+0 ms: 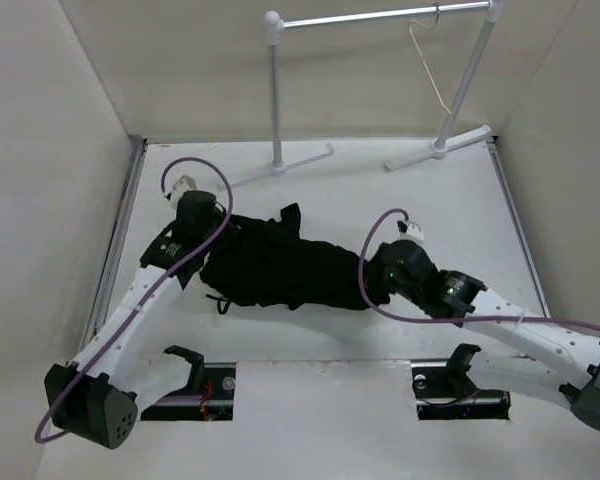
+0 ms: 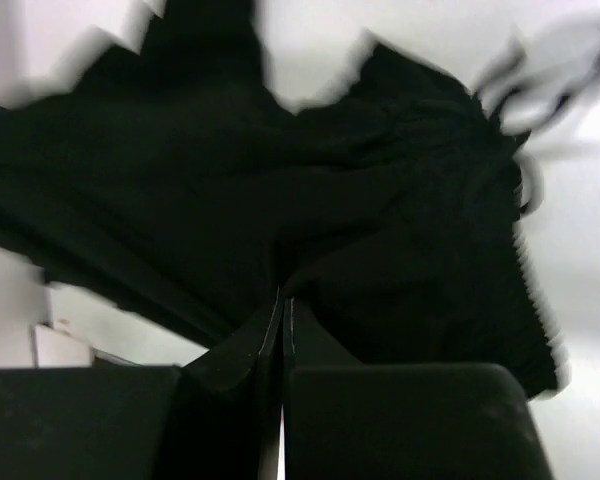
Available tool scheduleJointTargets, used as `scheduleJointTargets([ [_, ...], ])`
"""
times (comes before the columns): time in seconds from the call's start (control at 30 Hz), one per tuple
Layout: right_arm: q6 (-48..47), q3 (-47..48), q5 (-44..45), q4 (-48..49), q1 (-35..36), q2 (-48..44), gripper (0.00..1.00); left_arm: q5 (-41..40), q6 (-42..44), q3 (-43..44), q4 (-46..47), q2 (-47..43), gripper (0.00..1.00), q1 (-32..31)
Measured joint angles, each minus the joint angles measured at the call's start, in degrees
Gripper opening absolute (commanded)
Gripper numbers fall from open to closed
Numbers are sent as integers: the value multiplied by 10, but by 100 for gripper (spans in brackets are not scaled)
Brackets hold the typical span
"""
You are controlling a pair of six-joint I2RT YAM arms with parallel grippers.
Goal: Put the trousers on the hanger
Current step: Flatten out the trousers at the center of the board.
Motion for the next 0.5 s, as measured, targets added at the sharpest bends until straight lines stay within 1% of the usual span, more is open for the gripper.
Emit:
scheduleJointTargets([
  [0.03, 24, -23, 0, -8, 5, -7, 9, -10, 13, 20, 1, 11, 22, -17],
  [0.1, 60, -57, 3, -35, 5, -21, 20, -32, 34, 46, -1, 34, 33, -47],
  [0.2, 74, -63, 14, -69, -23, -35, 54, -61, 54, 56, -11, 69, 49, -79],
  [0.23, 69, -59, 20, -73, -40, -39, 64, -67, 56, 53, -16, 72, 54, -82],
  [0.27, 61, -51, 25, -78, -58, -42, 71, -74, 59, 46, -21, 71, 57, -83],
  [0.3, 54, -43, 30, -82, -71, -44, 74, -79, 60, 37, -28, 62, 60, -79],
  [0.33, 46, -33, 35, -85, -84, -48, 76, -82, 62, 26, -37, 47, 60, -71],
  [0.4, 35, -19, 43, -92, -93, -63, 76, -89, 61, 4, -64, 4, 60, -45],
  [0.43, 34, -17, 45, -97, -92, -75, 70, -93, 59, -6, -81, -22, 60, -30],
  [0.47, 35, -18, 46, -110, -89, -88, 58, -96, 56, -16, -96, -49, 59, -15],
  [0.5, 40, -21, 47, -126, -83, -100, 44, -98, 51, -27, -108, -73, 57, -3],
])
